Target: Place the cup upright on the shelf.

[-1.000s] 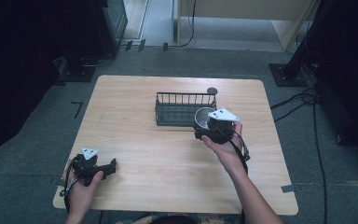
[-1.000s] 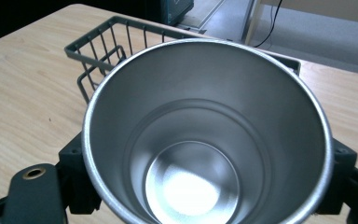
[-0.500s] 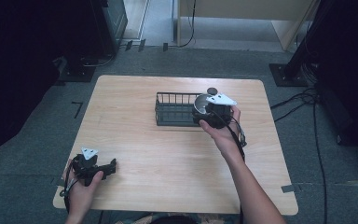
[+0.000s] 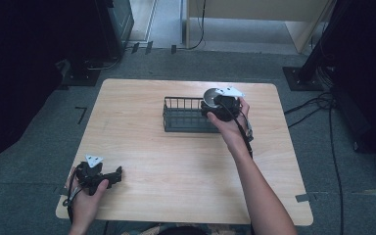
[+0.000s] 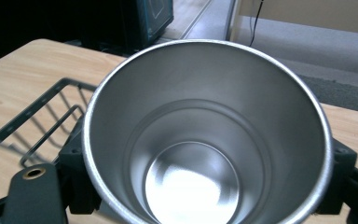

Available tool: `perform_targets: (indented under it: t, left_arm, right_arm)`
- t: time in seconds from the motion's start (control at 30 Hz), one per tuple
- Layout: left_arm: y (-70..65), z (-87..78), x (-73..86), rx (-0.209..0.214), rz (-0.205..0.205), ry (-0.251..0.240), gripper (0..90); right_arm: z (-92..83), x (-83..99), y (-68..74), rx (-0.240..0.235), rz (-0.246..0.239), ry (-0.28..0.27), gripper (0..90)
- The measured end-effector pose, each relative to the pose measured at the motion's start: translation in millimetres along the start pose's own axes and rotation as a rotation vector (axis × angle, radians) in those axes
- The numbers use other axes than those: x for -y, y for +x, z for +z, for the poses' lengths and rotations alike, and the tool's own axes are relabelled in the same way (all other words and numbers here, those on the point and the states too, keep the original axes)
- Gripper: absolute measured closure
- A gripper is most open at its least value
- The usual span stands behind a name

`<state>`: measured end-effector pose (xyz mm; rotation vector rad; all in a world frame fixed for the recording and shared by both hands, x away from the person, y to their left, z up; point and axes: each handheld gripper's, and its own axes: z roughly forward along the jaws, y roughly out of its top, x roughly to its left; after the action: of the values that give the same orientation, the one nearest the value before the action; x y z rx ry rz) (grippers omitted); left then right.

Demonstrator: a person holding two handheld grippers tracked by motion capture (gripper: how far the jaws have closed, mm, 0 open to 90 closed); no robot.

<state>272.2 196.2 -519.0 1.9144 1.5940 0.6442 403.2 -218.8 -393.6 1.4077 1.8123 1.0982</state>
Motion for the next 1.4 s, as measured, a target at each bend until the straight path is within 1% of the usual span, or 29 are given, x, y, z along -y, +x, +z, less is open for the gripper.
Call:
perform_targets:
  t: [0.1, 0.17, 0.37, 0.53, 0.67, 0.73, 1.0, 1.17, 1.27, 1.4]
  left_arm:
    - [-0.1, 0.0, 0.0, 0.001, 0.001, 0.000, 0.0]
    - [-0.1, 0.0, 0.0, 0.001, 0.001, 0.000, 0.0]
    - [0.0, 0.0, 0.0, 0.002, 0.001, 0.000, 0.0]
    - [-0.1, 0.0, 0.0, 0.002, 0.001, 0.000, 0.0]
    - [-0.1, -0.1, 0.0, 0.002, 0.001, 0.000, 0.0]
    - [-0.1, 0.0, 0.0, 0.002, 0.001, 0.000, 0.0]
    - [0.0, -0.1, 0.0, 0.002, 0.001, 0.000, 0.0]
    - [0.0, -0.1, 0.0, 0.002, 0.001, 0.001, 0.0]
    - [0.0, 0.0, 0.0, 0.002, 0.001, 0.000, 0.0]
    - [-0.1, 0.0, 0.0, 0.002, 0.001, 0.000, 0.0]
  right_arm:
    - [9.5, -2.0, 0.7, 0.019, -0.004, 0.005, 18.2]
    - [13.9, -3.3, 1.0, 0.020, -0.003, 0.003, 18.2]
    - [27.1, -3.8, 1.2, 0.043, -0.003, 0.027, 18.2]
    - [37.7, 2.8, 1.1, 0.049, -0.014, 0.073, 18.1]
    - [44.3, 7.6, 1.2, 0.052, -0.016, 0.097, 18.1]
    - [47.0, 9.9, 1.1, 0.048, -0.018, 0.103, 18.1]
    - [52.8, 16.7, -1.4, 0.046, 0.002, 0.135, 18.0]
    - [55.4, 19.8, -2.5, 0.037, 0.001, 0.159, 17.9]
    - [56.1, 20.7, -2.4, 0.037, -0.006, 0.159, 17.9]
    - [55.8, 20.5, -2.6, 0.026, -0.012, 0.171, 17.1]
